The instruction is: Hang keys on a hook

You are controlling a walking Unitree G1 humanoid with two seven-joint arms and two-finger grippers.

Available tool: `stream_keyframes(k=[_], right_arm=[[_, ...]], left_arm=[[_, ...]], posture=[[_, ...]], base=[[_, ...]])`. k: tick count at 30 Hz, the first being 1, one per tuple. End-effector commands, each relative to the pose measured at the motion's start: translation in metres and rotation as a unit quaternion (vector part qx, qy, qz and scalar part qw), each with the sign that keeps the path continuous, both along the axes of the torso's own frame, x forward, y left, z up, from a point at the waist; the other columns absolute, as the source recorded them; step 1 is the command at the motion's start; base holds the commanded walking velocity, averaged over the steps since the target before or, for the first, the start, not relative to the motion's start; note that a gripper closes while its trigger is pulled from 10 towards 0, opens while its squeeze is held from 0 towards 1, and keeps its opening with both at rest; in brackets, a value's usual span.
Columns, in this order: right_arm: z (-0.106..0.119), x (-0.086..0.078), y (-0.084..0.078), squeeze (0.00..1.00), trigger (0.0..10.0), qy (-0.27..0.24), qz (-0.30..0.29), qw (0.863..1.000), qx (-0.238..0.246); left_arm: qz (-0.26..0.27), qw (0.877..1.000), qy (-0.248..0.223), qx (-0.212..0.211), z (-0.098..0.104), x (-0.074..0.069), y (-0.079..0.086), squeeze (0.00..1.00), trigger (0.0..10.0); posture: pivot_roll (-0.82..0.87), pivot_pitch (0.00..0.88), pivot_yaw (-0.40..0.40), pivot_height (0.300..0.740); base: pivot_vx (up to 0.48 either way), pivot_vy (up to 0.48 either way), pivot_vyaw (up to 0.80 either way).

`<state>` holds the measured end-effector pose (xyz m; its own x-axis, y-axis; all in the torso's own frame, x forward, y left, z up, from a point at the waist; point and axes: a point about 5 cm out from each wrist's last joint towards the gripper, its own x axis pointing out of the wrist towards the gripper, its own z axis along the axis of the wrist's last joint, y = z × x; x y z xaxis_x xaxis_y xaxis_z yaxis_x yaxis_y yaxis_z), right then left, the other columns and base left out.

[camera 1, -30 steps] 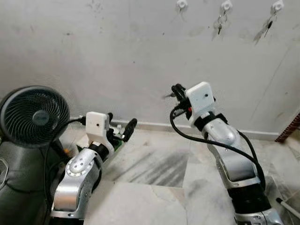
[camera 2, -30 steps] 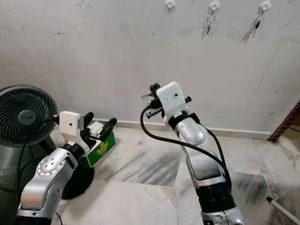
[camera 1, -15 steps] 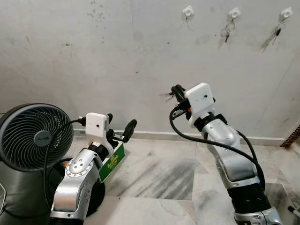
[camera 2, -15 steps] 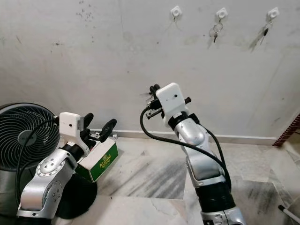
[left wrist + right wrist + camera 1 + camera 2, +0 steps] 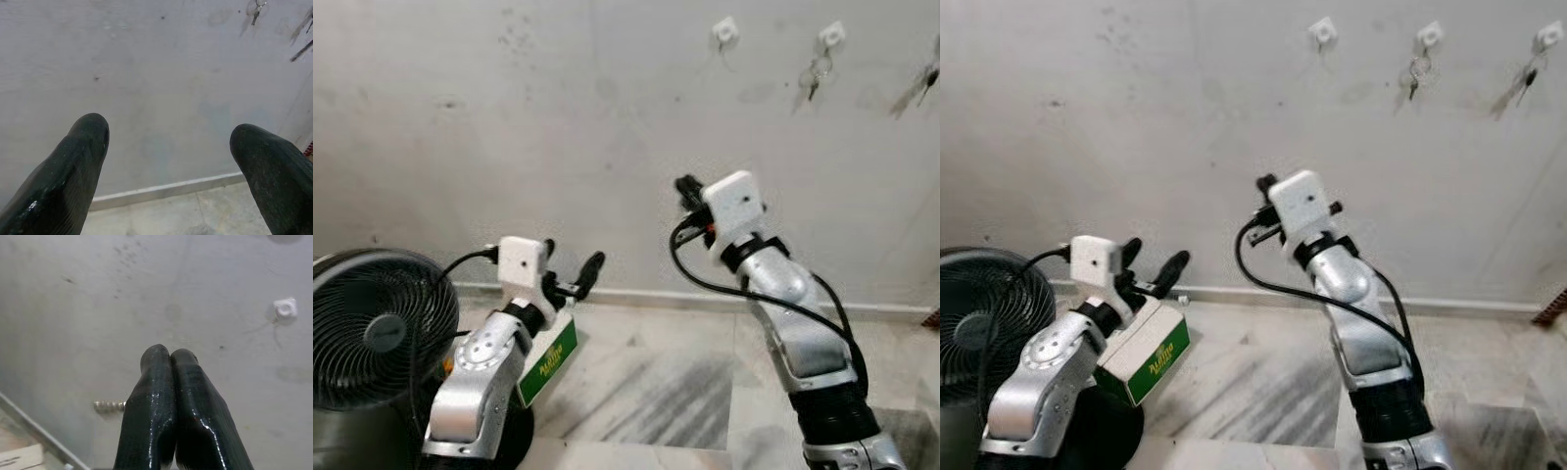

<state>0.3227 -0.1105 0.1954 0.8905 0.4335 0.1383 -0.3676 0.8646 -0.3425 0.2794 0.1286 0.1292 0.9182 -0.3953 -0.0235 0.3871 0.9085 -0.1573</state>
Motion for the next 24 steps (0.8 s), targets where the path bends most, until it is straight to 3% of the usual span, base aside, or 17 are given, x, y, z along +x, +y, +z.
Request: stream_keyframes(k=[1,4,20,24], right_arm=[[0.0060,0.0008,-0.0058,0.00,10.0,-0.011,-0.009,1.000,0.000],[0.0060,0.0011,-0.0057,0.00,10.0,-0.011,-0.008,1.000,-0.001],[0.0062,0.0019,-0.0051,0.00,10.0,-0.012,-0.008,1.000,-0.005],[0.0063,0.0021,-0.0053,0.00,10.0,-0.013,-0.008,1.000,-0.007]], left_arm=[[-0.006,1.000,-0.006,-0.002,0.0038,0.0006,-0.0057,0.00,10.0],[-0.004,1.000,-0.006,-0.003,0.0040,0.0009,-0.0058,0.00,10.0],[0.005,1.000,-0.010,-0.003,0.0051,0.0018,-0.0028,0.00,10.0],[0.003,1.000,-0.009,-0.005,0.0052,0.0016,-0.0034,0.00,10.0]], posture=[[0.00,0.000,0.048,0.740],[0.00,0.000,0.046,0.740],[0.01,0.000,0.044,0.740],[0.01,0.000,0.043,0.740]], base=[[0.390,-0.274,0.00],[0.371,-0.299,0.00],[0.000,0.000,0.00],[0.000,-0.439,0.00]])
